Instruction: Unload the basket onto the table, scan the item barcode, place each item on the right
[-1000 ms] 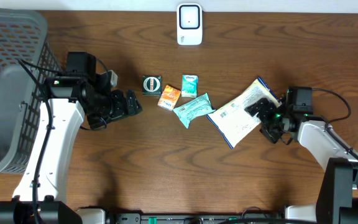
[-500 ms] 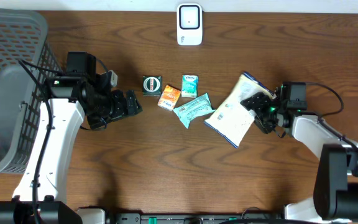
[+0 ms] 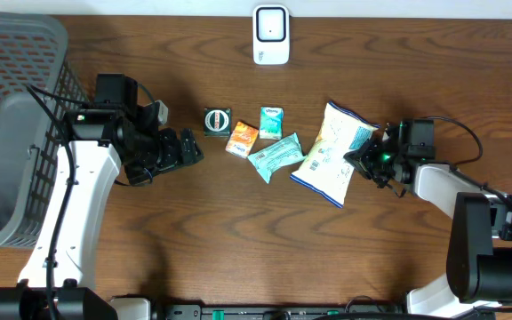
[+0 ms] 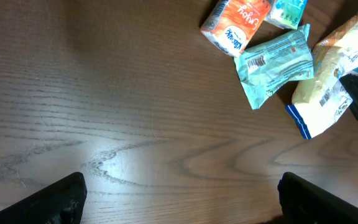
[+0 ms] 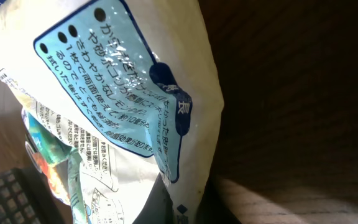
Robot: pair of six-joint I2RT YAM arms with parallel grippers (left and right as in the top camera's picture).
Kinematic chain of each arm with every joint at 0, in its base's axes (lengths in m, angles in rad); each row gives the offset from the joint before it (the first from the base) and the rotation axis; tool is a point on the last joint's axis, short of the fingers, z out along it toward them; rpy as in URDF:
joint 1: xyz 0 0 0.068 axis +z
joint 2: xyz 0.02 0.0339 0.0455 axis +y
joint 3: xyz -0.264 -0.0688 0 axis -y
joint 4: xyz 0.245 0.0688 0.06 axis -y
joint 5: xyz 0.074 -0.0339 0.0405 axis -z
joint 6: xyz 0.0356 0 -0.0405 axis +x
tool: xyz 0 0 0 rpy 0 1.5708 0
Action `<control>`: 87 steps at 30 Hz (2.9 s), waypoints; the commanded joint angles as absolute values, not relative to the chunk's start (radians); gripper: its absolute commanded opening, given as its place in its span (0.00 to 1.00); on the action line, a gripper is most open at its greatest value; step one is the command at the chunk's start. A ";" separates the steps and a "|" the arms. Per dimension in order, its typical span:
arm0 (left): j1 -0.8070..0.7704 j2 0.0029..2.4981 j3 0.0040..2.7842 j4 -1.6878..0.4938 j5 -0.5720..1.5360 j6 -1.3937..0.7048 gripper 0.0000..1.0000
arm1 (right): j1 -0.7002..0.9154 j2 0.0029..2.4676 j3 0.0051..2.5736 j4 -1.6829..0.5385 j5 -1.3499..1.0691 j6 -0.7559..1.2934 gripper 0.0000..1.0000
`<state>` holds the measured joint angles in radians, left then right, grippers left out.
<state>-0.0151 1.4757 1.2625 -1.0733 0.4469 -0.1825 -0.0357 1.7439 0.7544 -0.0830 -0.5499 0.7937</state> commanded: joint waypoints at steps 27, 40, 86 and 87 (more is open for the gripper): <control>-0.017 1.483 1.261 -1.076 0.452 -0.169 0.98 | -0.091 1.404 0.734 0.359 -1.020 0.985 0.01; -0.017 1.483 1.261 -1.076 0.452 -0.169 0.98 | 0.041 1.404 0.733 0.322 -0.943 1.024 0.01; -0.017 1.483 1.261 -1.076 0.452 -0.169 0.98 | 0.183 1.404 0.738 0.321 -0.742 0.822 0.02; -0.017 1.483 1.261 -1.076 0.452 -0.169 0.98 | 0.183 1.404 0.737 0.321 -0.741 0.822 0.02</control>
<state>-0.0151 1.4757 1.2625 -1.0733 0.4465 -0.1825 0.1741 1.4235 0.7261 0.3149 -0.7425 0.8425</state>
